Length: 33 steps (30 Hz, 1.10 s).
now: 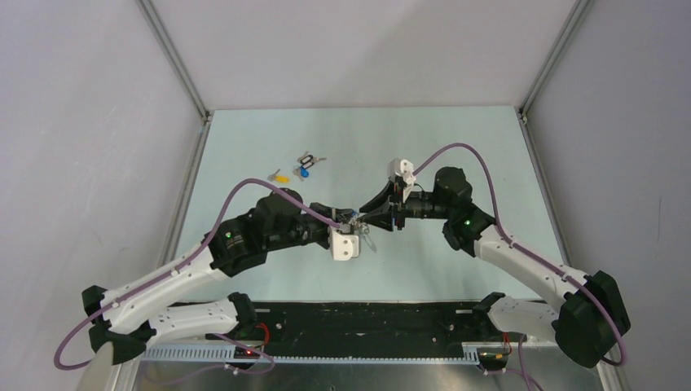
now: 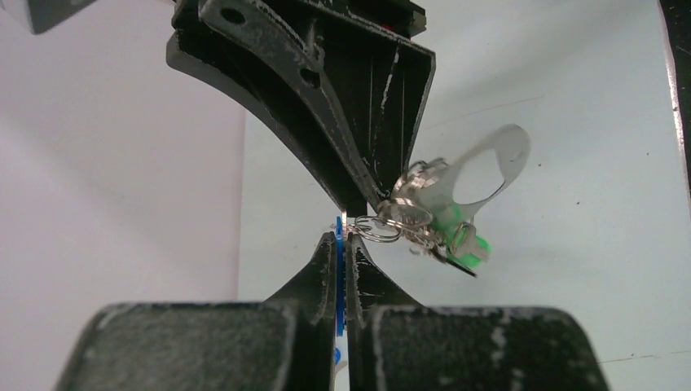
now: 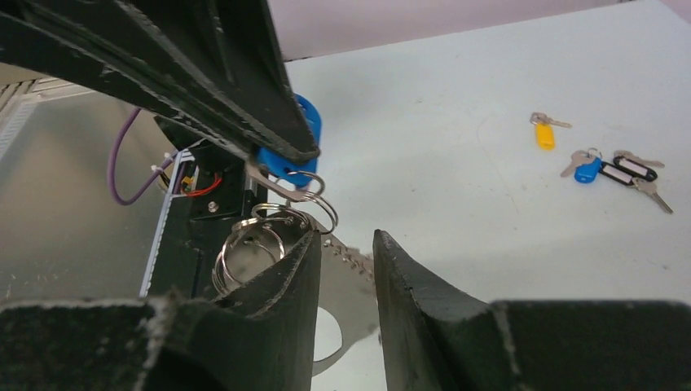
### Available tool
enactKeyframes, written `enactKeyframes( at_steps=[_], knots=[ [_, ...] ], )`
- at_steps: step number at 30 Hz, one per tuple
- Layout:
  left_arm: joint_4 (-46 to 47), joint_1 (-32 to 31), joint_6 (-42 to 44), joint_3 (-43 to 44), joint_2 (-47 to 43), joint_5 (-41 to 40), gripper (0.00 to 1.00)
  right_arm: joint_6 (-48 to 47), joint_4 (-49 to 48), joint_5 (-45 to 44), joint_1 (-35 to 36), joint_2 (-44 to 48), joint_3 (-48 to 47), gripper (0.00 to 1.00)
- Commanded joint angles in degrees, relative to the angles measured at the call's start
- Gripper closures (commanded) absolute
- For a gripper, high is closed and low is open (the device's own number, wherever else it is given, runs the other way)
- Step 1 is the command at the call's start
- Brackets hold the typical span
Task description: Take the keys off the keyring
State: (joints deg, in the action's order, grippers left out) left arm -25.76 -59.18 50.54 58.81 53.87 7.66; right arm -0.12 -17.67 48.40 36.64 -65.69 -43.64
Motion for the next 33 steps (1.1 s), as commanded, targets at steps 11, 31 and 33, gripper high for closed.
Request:
enactKeyframes(
  at_steps=[11,31,33],
  knots=[
    [3.51,0.2,3.59,-0.2,-2.74,4.26,1.0,-0.07,-6.85,6.77,0.88,2.71,-0.44,0.63],
    [3.43,0.18,3.77,-0.14,-4.13,6.88,1.0,0.77,-8.9,6.92,2.22,-0.23,-2.42,0.71],
    [3.43,0.21,3.75,-0.18,-4.13,6.89,1.0,0.96,-9.17,7.67,2.35,-0.37,-2.68,0.74]
  ],
)
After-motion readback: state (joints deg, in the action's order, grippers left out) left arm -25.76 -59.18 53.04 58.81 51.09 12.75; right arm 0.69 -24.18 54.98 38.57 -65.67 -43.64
